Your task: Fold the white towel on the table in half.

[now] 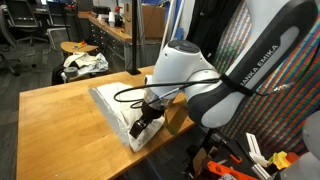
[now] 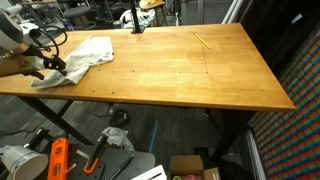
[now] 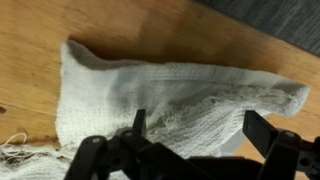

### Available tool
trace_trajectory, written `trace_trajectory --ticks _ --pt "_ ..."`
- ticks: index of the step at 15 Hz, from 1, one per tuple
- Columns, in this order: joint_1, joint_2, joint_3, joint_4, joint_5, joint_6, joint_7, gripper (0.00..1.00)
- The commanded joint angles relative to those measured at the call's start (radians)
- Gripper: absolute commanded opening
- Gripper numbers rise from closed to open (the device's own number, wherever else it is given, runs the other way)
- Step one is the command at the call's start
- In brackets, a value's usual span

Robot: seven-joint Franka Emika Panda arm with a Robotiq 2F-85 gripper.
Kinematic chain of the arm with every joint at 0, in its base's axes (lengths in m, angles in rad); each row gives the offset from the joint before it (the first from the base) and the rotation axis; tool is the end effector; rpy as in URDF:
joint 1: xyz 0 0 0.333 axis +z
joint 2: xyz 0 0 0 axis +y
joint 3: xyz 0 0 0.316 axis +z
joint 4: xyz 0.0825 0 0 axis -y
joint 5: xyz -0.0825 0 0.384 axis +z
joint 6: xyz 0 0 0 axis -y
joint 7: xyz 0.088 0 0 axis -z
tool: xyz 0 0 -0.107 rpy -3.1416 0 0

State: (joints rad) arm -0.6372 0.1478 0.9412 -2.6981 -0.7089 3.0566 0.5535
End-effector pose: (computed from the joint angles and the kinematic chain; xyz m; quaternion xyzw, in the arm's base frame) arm 0.3794 0.1837 0.2302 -0.9665 -0.2094 -0.1420 0.0421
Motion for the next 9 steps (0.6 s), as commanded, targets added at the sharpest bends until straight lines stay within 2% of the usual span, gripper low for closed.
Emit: trace_trajectory --ticks 1,5,9 --pt "-0.182 0.076 0.167 0.009 0.112 0.029 -0.162 1.0" --pt "-0.414 0.092 0.391 0.035 0.169 -0.029 -0.171 1.0" --pt "-0.647 0.04 0.618 0.093 0.214 -0.161 -0.105 1.0"
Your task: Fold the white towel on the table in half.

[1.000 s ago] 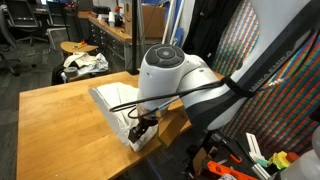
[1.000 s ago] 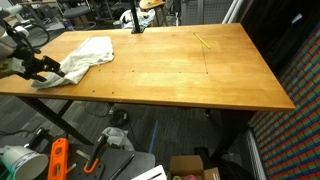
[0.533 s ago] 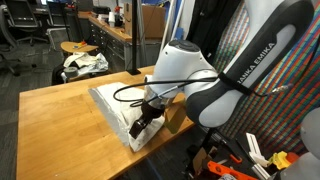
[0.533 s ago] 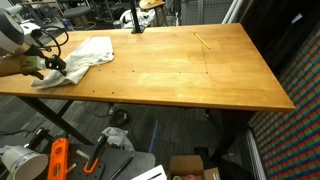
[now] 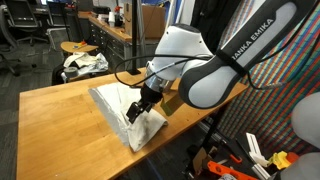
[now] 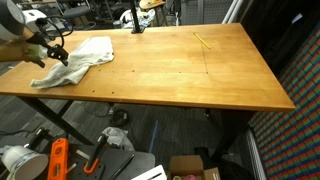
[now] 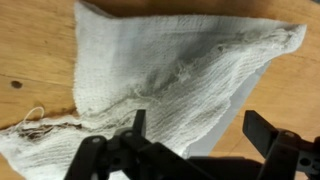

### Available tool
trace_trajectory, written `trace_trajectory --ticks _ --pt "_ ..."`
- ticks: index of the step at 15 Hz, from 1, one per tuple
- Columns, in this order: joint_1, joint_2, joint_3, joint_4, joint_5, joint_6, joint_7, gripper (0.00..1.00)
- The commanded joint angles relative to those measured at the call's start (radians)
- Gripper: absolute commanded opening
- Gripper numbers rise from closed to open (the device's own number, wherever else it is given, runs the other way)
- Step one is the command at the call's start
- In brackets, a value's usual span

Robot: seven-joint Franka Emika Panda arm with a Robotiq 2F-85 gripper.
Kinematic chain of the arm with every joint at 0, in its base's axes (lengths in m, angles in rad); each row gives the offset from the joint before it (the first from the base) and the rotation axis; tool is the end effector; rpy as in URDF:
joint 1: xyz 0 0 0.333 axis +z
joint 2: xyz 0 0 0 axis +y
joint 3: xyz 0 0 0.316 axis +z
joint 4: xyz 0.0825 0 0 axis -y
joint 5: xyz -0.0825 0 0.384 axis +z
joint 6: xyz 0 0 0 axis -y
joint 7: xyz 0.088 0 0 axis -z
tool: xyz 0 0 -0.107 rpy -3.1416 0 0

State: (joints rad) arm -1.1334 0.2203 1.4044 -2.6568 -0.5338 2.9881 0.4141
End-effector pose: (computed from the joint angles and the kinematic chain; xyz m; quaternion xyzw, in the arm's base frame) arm 0.4118 0.1666 0.2637 -0.9717 -0.1641 -0.1496 0.0804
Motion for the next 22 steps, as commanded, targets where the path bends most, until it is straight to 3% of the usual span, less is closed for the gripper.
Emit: trace_trajectory --ticks 1,7,10,12,13,15,16,22 --pt "-0.209 -0.061 0.212 0.077 0.049 -0.147 0.061 1.0" --pt "-0.53 0.016 0.512 0.261 0.014 -0.64 0.106 1.0" --pt "-0.648 0.098 0.631 0.337 0.005 -0.887 0.082 1.0" --pt "-0.694 0.216 0.692 0.388 -0.034 -1.042 0.055 1.0" --pt "-0.651 0.285 0.661 0.418 -0.059 -1.104 0.042 1.0" --pt "-0.677 0.358 0.701 0.486 -0.036 -1.19 -0.018 1.0" --pt "-0.643 0.254 0.657 0.439 -0.042 -1.113 0.043 1.0" --pt "-0.641 0.277 0.651 0.43 -0.038 -1.127 0.035 1.0"
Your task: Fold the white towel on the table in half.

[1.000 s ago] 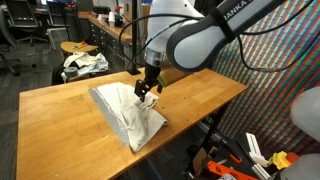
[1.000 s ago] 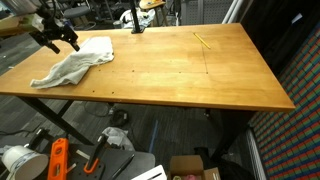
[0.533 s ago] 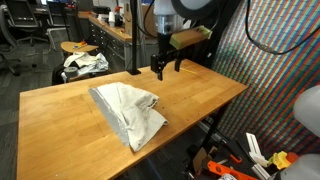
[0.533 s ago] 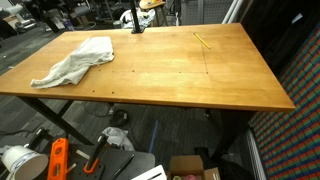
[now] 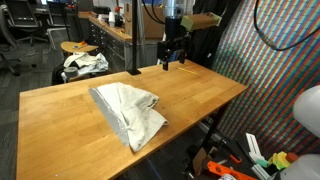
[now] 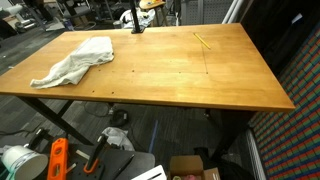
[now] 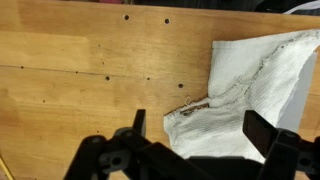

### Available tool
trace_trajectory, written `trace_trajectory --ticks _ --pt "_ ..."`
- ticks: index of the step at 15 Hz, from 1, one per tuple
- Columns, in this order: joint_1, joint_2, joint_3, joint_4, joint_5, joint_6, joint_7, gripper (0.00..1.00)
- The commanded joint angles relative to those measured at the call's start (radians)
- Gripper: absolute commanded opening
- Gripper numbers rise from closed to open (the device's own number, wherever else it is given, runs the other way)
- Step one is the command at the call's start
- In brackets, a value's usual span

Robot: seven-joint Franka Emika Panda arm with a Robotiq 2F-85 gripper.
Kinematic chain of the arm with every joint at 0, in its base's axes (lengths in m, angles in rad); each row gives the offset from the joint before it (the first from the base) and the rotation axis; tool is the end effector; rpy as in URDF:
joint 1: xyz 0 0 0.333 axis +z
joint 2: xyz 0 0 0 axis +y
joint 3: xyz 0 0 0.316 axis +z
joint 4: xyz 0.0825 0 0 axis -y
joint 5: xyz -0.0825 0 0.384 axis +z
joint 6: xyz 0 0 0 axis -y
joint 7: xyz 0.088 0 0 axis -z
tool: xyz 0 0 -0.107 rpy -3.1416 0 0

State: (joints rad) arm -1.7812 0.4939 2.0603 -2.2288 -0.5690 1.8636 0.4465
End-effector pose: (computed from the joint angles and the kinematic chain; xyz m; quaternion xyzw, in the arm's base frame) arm 0.4735 0.0606 0.4462 0.9968 0.0503 -0.0118 0.0613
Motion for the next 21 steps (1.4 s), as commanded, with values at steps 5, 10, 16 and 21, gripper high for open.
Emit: trace_trajectory --ticks 5,10,16,21 --pt "0.129 -0.044 -0.132 0.089 0.101 -0.076 -0.162 1.0" --pt "0.3 -0.094 -0.348 0.178 0.213 -0.032 -0.304 1.0" --pt "0.579 -0.164 -0.707 0.226 0.455 0.1 -0.363 1.0" --pt "0.909 -0.188 -1.088 0.235 0.539 0.279 -0.337 1.0"
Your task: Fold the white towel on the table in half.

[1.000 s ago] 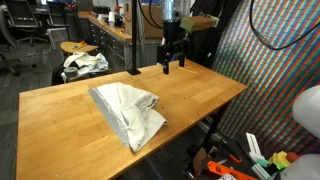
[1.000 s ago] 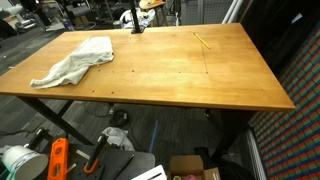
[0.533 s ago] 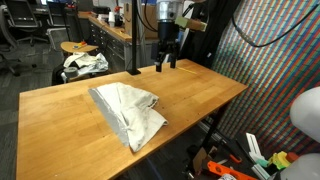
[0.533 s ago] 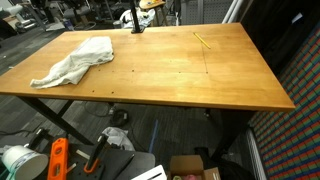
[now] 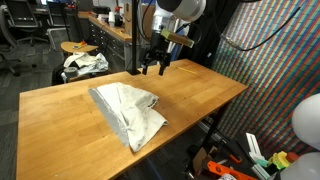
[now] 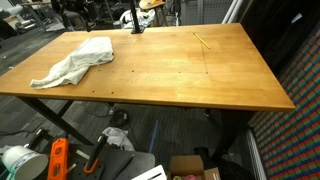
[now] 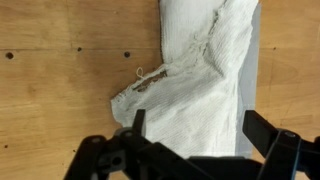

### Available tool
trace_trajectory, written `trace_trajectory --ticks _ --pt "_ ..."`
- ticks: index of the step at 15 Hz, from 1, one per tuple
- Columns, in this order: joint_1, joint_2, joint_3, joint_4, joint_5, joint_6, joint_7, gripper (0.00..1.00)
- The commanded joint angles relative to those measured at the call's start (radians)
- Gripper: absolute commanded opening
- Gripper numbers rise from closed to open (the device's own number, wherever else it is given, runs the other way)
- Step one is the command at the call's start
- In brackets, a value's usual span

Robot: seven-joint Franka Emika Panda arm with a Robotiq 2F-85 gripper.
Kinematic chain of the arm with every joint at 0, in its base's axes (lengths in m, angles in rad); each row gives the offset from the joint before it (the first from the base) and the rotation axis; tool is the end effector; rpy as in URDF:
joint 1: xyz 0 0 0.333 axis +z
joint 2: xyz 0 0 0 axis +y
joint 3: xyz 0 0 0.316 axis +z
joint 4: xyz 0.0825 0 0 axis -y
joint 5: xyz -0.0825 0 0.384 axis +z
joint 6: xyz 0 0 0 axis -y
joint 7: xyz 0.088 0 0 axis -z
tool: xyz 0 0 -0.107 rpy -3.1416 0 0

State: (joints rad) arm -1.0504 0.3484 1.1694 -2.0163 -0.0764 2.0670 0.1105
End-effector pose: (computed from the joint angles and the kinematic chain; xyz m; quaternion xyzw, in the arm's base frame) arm 0.5687 0.0375 0.3727 -0.9909 -0.0195 0.0542 0.1216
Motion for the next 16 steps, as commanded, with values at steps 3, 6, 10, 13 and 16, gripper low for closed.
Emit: trace_trajectory --ticks 3,6,10,13,16 --pt "0.391 -0.024 -0.43 0.038 0.012 0.151 0.017 1.0" --pt "0.604 -0.005 -0.665 0.064 0.015 0.18 0.013 1.0" --pt "0.842 0.038 -0.921 0.104 0.085 0.183 -0.008 1.0" --pt "0.92 0.082 -1.002 0.139 0.148 0.159 -0.03 1.0" --pt "0.951 0.117 -1.039 0.168 0.207 0.133 -0.054 1.0"
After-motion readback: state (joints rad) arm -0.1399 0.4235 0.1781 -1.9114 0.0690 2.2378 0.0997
